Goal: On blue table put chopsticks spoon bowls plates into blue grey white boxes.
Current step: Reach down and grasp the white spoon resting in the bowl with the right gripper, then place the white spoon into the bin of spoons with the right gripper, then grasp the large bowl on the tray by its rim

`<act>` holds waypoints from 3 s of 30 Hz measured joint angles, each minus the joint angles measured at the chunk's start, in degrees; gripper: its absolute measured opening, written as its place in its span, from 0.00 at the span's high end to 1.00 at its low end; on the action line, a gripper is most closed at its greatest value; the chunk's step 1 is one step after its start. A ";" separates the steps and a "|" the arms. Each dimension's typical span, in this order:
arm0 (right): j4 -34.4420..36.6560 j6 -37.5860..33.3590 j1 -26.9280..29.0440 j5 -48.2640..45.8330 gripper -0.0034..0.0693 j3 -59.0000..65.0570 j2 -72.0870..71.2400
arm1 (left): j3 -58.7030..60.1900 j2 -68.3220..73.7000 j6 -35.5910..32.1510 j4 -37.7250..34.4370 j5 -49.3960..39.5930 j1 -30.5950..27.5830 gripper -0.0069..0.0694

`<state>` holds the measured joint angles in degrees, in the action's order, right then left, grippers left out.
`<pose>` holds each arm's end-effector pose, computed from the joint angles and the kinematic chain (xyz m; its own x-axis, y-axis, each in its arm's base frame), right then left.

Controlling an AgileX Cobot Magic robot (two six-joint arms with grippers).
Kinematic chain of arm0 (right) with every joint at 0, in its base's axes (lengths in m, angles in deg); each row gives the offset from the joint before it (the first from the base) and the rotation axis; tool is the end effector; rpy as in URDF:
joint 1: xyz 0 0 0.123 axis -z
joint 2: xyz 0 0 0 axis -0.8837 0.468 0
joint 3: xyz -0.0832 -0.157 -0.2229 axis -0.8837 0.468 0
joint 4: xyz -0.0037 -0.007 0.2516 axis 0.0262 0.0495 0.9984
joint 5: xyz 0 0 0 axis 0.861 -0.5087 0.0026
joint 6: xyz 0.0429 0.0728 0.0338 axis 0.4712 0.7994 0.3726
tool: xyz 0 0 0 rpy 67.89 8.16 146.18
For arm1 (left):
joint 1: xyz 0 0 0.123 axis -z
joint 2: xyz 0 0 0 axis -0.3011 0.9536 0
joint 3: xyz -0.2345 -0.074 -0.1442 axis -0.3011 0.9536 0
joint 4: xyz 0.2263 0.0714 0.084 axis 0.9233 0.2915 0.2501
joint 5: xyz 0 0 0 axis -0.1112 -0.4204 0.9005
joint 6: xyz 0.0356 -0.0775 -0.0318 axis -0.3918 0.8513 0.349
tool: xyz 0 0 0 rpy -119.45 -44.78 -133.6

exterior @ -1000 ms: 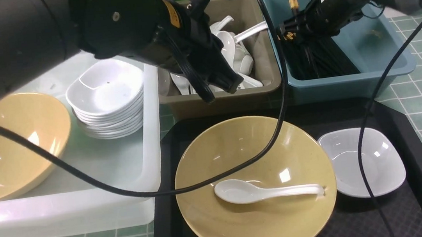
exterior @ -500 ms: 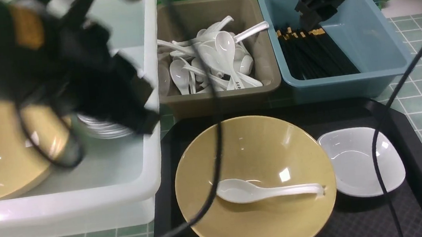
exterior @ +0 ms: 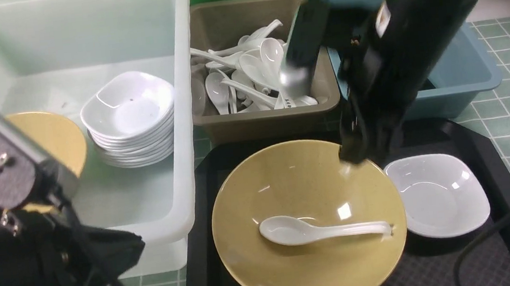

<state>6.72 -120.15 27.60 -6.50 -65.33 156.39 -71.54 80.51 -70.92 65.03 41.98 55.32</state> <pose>0.2830 0.2019 0.3137 -0.2812 -0.9301 -0.2362 -0.9452 0.3110 -0.0996 0.1030 -0.0848 0.3281 -0.4748 0.4514 -0.7555 0.6708 0.7414 0.0214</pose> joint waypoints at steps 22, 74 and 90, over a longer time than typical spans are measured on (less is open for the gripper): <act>1.99 -6.72 -1.61 1.71 0.34 4.29 14.03 | 3.93 -0.95 -0.64 0.29 5.69 0.00 0.91; -1.00 22.44 6.56 37.48 0.28 -18.14 22.48 | -14.74 31.54 4.55 1.33 5.70 -6.73 0.91; -0.96 18.41 6.56 0.42 0.45 -24.06 6.55 | -41.47 47.43 -19.95 -17.38 -13.20 -12.67 0.90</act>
<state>5.75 -101.74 34.16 -6.08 -89.39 162.95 -113.02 127.94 -90.87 47.65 28.79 42.65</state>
